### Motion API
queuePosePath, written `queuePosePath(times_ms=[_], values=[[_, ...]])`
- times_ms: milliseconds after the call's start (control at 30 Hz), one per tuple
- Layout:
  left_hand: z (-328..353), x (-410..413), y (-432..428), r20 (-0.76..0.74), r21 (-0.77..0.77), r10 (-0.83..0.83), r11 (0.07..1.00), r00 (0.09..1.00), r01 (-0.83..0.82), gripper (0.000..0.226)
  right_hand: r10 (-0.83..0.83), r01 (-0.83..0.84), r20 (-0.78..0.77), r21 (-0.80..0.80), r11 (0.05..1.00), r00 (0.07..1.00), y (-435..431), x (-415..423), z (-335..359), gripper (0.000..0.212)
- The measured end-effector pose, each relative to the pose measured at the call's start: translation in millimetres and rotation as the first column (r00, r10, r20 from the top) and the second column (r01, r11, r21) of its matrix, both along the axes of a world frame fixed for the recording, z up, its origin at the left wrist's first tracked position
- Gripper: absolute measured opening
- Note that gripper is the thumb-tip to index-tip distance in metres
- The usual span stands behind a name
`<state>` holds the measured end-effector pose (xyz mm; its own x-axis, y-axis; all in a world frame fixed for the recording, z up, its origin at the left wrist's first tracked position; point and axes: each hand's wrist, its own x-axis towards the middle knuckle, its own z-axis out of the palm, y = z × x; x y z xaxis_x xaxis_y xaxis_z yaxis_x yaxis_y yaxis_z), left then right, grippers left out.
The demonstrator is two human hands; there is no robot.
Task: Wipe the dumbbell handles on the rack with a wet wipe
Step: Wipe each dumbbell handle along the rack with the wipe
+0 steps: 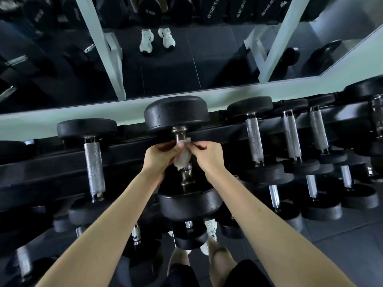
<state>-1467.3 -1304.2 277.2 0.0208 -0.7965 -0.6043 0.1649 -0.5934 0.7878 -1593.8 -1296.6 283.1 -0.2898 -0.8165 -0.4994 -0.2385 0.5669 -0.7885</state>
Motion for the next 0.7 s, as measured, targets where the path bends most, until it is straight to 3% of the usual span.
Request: queuePosePath(times_ms=[100,200,300,367,467,600,700], values=[[2.7,1.8,10.3,0.124,0.011,-0.141,0.99,0.982,0.14,0.012,0.09,-0.088,-0.065,0.034,0.996,0.994,14.7,-4.7,0.4,0.019],[10.0,6.1,12.2,0.309,0.056,-0.315,0.948,0.897,0.314,0.012,0.293,-0.255,-0.245,0.177,0.951,0.924,11.5,-12.3,12.3,0.019],[29.0,8.9,13.3,0.439,0.076,-0.32,0.944,0.84,0.321,0.017,0.352,-0.309,-0.286,0.185,0.933,0.891,18.3,-16.2,22.7,0.018],[45.1,7.8,17.4,0.419,0.02,-0.234,0.968,0.877,0.249,0.02,0.272,-0.259,-0.197,0.088,0.962,0.942,28.1,-19.5,26.4,0.011],[70.9,-2.4,22.8,0.244,-0.007,-0.186,0.981,0.952,0.193,0.026,0.144,-0.143,0.048,-0.033,0.989,0.988,37.4,-34.4,37.9,0.008],[93.4,-36.2,24.5,0.16,-0.01,-0.195,0.98,0.968,0.199,0.029,0.168,-0.154,0.24,-0.077,0.985,0.956,37.6,-75.2,65.4,0.007],[103.1,-77.9,26.4,0.123,-0.059,-0.161,0.984,0.979,0.169,0.028,0.182,-0.212,0.488,0.007,0.977,0.854,34.8,-120.6,76.0,0.024]])
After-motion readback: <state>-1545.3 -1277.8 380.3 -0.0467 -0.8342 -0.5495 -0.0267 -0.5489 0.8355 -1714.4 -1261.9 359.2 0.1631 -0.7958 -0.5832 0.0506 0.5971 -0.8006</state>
